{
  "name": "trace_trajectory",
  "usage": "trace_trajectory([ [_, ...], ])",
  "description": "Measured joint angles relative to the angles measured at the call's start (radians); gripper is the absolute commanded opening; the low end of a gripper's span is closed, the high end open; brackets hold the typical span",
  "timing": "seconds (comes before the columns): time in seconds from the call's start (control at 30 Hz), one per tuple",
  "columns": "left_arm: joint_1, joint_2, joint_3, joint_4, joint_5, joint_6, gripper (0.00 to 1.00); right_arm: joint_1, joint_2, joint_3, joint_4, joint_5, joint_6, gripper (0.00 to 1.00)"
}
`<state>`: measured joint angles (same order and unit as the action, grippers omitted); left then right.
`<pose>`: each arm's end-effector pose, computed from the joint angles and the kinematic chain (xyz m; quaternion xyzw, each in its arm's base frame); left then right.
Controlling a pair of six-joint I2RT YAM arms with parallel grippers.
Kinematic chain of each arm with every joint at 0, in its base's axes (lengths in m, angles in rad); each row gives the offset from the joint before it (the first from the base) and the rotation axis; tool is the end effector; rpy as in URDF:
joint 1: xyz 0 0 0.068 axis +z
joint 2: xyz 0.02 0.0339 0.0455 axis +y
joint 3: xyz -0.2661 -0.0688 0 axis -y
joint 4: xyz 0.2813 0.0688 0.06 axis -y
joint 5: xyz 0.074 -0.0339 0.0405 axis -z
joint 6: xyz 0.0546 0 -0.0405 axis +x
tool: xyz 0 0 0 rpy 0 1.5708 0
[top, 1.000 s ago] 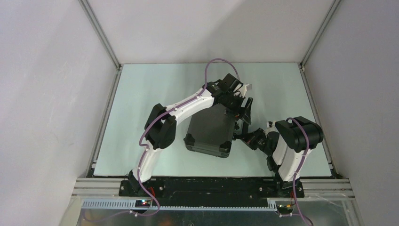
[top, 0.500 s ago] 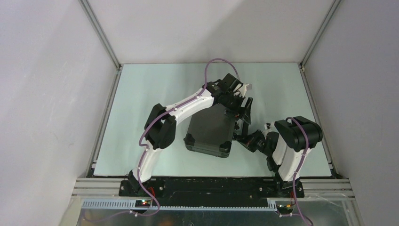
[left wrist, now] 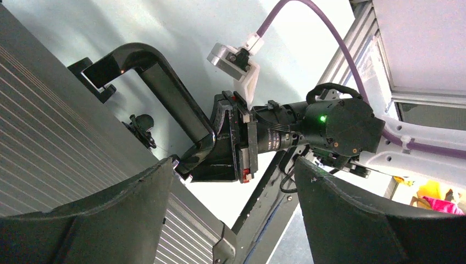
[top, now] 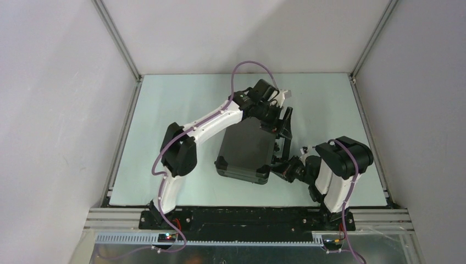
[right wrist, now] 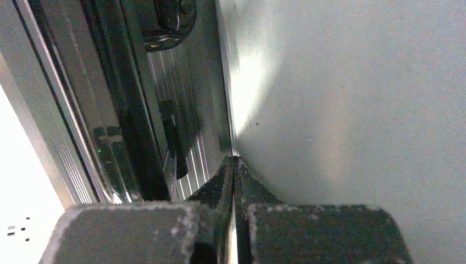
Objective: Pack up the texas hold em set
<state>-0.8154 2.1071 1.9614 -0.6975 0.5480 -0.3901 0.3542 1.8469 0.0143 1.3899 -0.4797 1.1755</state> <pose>0.3380 -0.4004 0.2707 0.2840 0.8591 -0.4025 0.1388 0.1679 0.0890 0.0298 0.2113 0.8034 0.5044 0.2357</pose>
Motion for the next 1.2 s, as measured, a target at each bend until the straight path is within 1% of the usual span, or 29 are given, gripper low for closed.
trace_trajectory([
  [0.3,0.0,-0.001,-0.022,-0.003,-0.003,0.007,0.87,-0.026,-0.011,0.0,-0.021,-0.005,0.008,0.0],
  [0.43,0.001,-0.001,-0.037,-0.005,-0.003,0.007,0.87,-0.031,-0.098,0.0,-0.121,0.002,-0.005,0.0],
  [0.57,0.002,-0.001,-0.041,-0.005,-0.004,0.007,0.87,-0.024,-0.301,0.001,-0.349,0.019,-0.051,0.0],
  [0.7,0.003,-0.001,-0.041,-0.004,-0.003,0.007,0.87,0.063,-0.555,0.001,-0.616,0.049,-0.079,0.0],
  [0.77,0.003,-0.001,-0.041,-0.004,-0.004,0.007,0.87,0.114,-0.719,0.002,-0.803,0.079,-0.089,0.0],
  [0.83,0.003,-0.001,-0.041,-0.004,-0.004,0.007,0.87,0.139,-0.872,0.002,-0.969,0.102,-0.098,0.0],
  [1.0,0.003,-0.001,-0.041,-0.005,-0.005,0.007,0.87,0.151,-1.274,0.006,-1.432,0.2,-0.116,0.0],
  [1.13,0.004,-0.003,-0.041,-0.005,-0.018,0.007,0.87,0.137,-1.475,0.089,-1.646,0.309,-0.134,0.0],
  [1.2,0.005,-0.011,-0.041,-0.006,-0.025,0.007,0.87,0.108,-1.474,0.124,-1.706,0.333,-0.151,0.0],
])
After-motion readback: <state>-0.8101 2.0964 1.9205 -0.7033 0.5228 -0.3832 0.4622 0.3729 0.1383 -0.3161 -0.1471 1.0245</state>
